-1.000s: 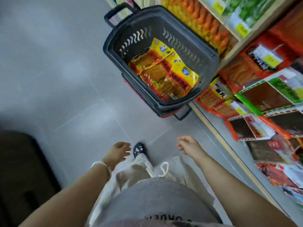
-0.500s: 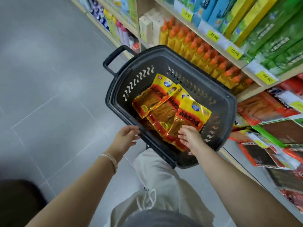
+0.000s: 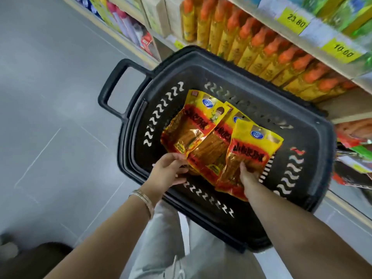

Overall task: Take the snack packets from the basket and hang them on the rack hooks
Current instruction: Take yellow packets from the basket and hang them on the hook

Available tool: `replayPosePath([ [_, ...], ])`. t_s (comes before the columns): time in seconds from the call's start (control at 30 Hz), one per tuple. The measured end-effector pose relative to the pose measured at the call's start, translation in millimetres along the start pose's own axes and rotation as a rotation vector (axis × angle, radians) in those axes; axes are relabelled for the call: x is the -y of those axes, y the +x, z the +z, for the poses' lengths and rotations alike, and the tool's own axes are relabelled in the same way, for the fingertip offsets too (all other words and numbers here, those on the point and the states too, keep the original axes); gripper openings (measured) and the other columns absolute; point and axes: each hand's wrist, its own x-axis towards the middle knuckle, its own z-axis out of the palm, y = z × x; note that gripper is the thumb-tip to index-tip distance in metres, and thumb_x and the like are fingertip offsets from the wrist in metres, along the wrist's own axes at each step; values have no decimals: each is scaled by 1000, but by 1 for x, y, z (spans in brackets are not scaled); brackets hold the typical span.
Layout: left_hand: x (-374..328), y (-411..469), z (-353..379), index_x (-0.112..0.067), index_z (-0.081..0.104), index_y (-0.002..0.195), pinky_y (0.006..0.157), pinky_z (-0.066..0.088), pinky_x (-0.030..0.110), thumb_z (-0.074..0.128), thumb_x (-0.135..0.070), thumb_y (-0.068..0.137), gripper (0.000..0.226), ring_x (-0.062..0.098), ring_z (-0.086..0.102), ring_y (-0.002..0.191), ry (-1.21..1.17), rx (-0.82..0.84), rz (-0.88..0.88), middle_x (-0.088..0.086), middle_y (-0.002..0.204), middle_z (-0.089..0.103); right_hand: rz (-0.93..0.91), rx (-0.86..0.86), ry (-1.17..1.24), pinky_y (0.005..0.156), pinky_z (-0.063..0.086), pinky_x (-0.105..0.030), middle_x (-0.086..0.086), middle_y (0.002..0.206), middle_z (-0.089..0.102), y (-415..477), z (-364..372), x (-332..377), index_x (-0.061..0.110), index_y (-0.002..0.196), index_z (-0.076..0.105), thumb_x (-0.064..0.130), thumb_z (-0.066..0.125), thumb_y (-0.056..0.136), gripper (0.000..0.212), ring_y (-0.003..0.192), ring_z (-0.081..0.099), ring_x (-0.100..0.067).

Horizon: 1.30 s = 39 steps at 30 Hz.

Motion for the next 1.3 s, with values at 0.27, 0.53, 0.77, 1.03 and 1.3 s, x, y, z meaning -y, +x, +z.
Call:
replayPosePath([
  [0.27, -18, 28, -10, -18, 60, 107, 81, 50, 25, 52, -21, 95, 15, 13, 65, 98, 203, 69, -2, -1, 107, 68, -135, 105, -95, 107, 34, -45, -5, 125, 50, -24, 42, 1, 29, 131, 44, 70, 65, 67, 79, 121, 51, -31],
  [0.53, -33, 65, -28, -20, 60, 104, 78, 47, 24, 50, -18, 97, 13, 10, 63, 95, 375, 116, -64, -3, 105, 68, -71, 156, 42, 111, 29, -50, -11, 154, 26, -21, 28, 6, 18, 149, 14, 58, 78, 62, 115, 138, 30, -33],
  [0.77, -42, 73, -21, -23, 57, 102, 87, 47, 29, 50, -16, 97, 11, 11, 62, 92, 479, 146, -80, -2, 100, 65, -205, 45, 254, 97, 45, -42, -9, 118, 61, -51, 16, -15, 13, 118, 58, 38, 48, 96, 35, 111, 57, -29],
  [1.03, -46, 70, -4, -17, 52, 119, 90, 46, 31, 47, -15, 97, 22, 18, 59, 105, 531, 217, -82, 4, 121, 60, -547, -99, 226, 68, 43, -26, 2, 81, 58, -106, -15, -3, 17, 97, 59, 31, 38, 101, 25, 75, 55, -12],
  [1.3, -40, 58, -2, -23, 50, 132, 99, 46, 45, 70, -68, 65, 83, 24, 59, 114, 341, 401, -44, 0, 127, 60, -506, 303, 355, 93, 34, -21, 14, 115, 52, -131, -20, 24, 29, 122, 55, 44, 51, 93, 32, 108, 44, -1],
])
